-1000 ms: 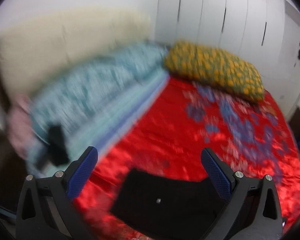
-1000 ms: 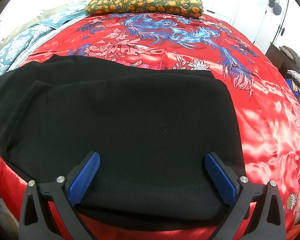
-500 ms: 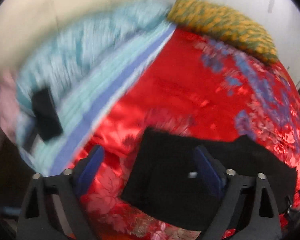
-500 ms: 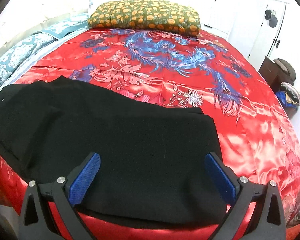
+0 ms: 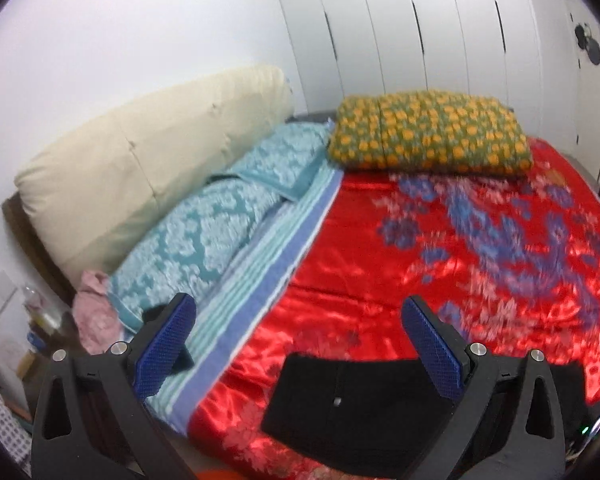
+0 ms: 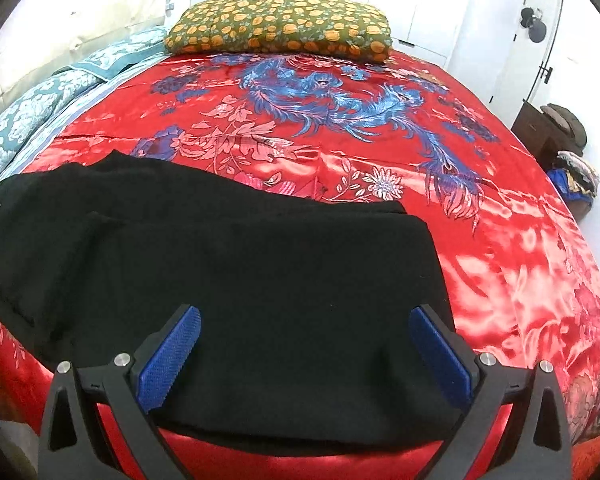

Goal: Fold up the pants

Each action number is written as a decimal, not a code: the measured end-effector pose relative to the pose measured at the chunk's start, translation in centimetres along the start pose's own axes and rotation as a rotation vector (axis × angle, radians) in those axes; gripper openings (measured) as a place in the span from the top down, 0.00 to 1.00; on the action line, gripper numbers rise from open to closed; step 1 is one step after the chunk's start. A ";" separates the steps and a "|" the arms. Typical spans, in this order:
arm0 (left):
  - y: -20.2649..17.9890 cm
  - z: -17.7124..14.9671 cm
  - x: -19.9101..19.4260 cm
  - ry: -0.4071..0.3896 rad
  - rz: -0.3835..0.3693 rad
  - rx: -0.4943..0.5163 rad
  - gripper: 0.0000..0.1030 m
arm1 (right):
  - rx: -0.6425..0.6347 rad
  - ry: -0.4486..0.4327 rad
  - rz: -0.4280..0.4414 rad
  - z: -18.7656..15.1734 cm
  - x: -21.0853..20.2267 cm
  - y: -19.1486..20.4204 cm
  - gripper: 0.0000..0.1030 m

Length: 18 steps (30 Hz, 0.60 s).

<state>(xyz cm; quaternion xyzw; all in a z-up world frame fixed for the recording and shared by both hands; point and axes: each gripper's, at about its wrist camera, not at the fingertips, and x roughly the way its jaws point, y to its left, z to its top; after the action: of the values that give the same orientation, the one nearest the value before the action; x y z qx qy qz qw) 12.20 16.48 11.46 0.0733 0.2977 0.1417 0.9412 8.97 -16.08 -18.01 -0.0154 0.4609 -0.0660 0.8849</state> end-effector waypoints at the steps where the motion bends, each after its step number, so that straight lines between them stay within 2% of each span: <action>1: 0.1 0.8 -0.6 -0.012 0.009 -0.006 0.00 | 0.005 0.004 0.001 0.0 0.1 -0.1 0.00; 10: 1.8 5.2 -3.4 -0.088 0.081 -0.040 0.00 | 0.001 0.004 -0.002 -0.1 0.1 0.1 0.00; 18: 3.9 7.0 -4.4 -0.125 0.153 -0.060 0.00 | 0.000 0.006 0.001 -0.1 0.1 0.1 0.00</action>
<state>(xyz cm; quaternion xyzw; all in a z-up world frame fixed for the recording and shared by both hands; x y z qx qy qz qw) 11.92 18.40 20.37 0.0764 0.2277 0.2172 0.9461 9.00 -15.95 -18.17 -0.0152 0.4634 -0.0653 0.8836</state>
